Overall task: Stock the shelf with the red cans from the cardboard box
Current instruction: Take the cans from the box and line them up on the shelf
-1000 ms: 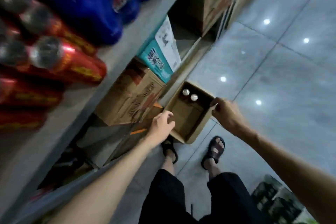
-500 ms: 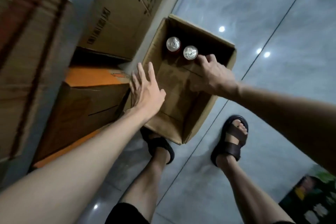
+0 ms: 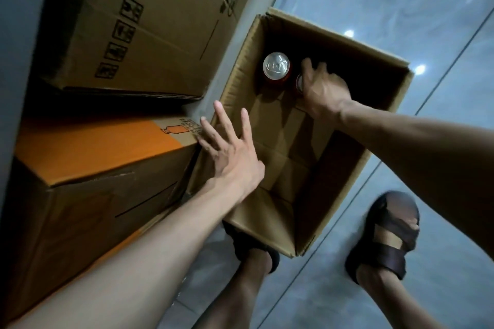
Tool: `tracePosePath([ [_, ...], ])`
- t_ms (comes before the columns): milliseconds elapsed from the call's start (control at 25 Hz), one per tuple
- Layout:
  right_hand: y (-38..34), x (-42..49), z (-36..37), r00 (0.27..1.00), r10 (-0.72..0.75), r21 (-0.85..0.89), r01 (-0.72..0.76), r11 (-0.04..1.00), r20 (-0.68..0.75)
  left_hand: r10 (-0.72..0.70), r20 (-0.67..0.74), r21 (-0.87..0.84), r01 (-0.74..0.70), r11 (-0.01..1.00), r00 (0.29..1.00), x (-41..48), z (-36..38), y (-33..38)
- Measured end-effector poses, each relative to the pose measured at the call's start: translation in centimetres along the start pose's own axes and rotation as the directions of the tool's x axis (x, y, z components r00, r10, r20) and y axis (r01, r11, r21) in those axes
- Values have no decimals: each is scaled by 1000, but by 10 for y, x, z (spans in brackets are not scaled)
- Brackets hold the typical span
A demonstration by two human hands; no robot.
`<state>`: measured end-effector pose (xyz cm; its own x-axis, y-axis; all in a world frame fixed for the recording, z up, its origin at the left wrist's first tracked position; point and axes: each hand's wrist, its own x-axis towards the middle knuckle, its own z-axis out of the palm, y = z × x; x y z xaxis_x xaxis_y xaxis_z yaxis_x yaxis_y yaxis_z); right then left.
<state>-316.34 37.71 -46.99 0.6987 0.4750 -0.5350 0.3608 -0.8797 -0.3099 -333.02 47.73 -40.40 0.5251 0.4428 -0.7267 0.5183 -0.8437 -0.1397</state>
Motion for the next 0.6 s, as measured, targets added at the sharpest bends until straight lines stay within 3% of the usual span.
tracePosePath([
  [160, 6, -39, -25, 989, 89, 154, -107, 982, 118, 6, 51, -11, -6, 1000, 999, -1, -10, -2],
  [240, 6, -67, -49, 981, 78, 257, -123, 958, 177, 17, 76, -106, -9, 994, 997, -12, -25, -4],
  [280, 6, -81, -65, 973, 79, 354, -155, 922, 218, 16, 77, -183, -1, 983, 997, -22, -36, -4],
  [360, 3, -110, -105, 937, 66, 596, -271, 755, 342, 24, 53, -359, -4, 933, 998, -47, -62, 0],
  [440, -1, -137, -150, 901, -4, 718, -342, 606, 433, 139, 72, -547, -77, 834, 988, -83, -95, 6],
  [520, -5, -167, -205, 894, -77, 767, -332, 549, 442, 288, 44, -615, -201, 763, 957, -129, -138, 13],
  [600, -15, -198, -270, 900, -125, 802, -301, 516, 418, 339, -37, -627, -286, 725, 940, -177, -186, 14],
])
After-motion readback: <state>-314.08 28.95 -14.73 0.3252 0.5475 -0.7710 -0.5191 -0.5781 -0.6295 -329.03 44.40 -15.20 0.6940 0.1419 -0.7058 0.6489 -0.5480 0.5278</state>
